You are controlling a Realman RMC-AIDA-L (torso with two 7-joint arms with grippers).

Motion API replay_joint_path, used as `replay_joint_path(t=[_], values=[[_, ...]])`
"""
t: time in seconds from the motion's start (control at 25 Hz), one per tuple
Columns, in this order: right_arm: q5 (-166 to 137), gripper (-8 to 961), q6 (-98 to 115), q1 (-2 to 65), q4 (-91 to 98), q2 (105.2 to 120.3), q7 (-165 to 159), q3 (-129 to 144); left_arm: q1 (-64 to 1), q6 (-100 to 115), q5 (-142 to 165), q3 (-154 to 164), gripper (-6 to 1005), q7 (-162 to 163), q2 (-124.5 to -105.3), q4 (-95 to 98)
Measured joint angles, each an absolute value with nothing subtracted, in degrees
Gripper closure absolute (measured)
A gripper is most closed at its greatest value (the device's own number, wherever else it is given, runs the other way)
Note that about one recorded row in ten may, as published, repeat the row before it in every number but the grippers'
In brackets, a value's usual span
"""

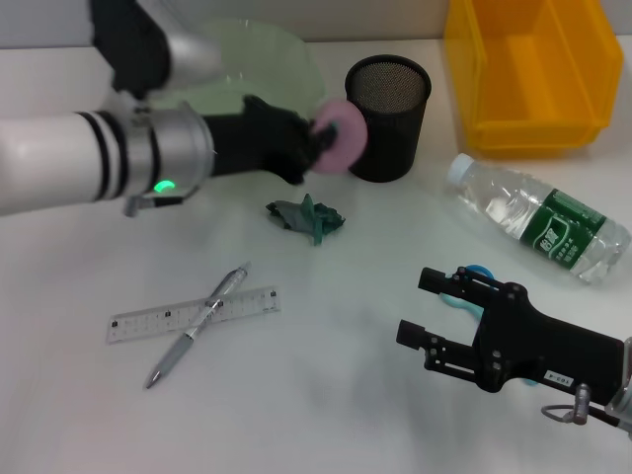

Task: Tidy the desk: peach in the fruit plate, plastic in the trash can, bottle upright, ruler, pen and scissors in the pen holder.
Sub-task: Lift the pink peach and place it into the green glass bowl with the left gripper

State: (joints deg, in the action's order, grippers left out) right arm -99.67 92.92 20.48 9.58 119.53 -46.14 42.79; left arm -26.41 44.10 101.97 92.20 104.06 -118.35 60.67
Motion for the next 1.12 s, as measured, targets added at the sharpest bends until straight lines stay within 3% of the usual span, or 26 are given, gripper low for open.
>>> replay_joint_path(t=[0.4, 0.8, 0.96, 1.12], values=[[-99.67, 211, 92.89, 20.94, 9.46, 119.56, -46.14, 42.8, -24.45, 38.67, 101.65, 81.64, 905, 101.9, -118.74, 60.12], [-99.67, 210, 92.89, 21.36, 9.4, 119.62, -46.51, 42.8, -30.73, 28.91, 101.94, 81.57, 881, 101.82, -118.52, 48.36], [-99.67, 210, 92.9, 21.36, 9.4, 119.62, -46.64, 42.8, -32.15, 29.06, 102.08, 81.47, 716, 101.84, -118.44, 46.52], [-99.66, 210, 92.9, 21.43, 9.4, 119.62, -46.69, 42.8, -32.34, 29.18, 102.11, 81.53, 618, 102.04, -118.42, 46.4]])
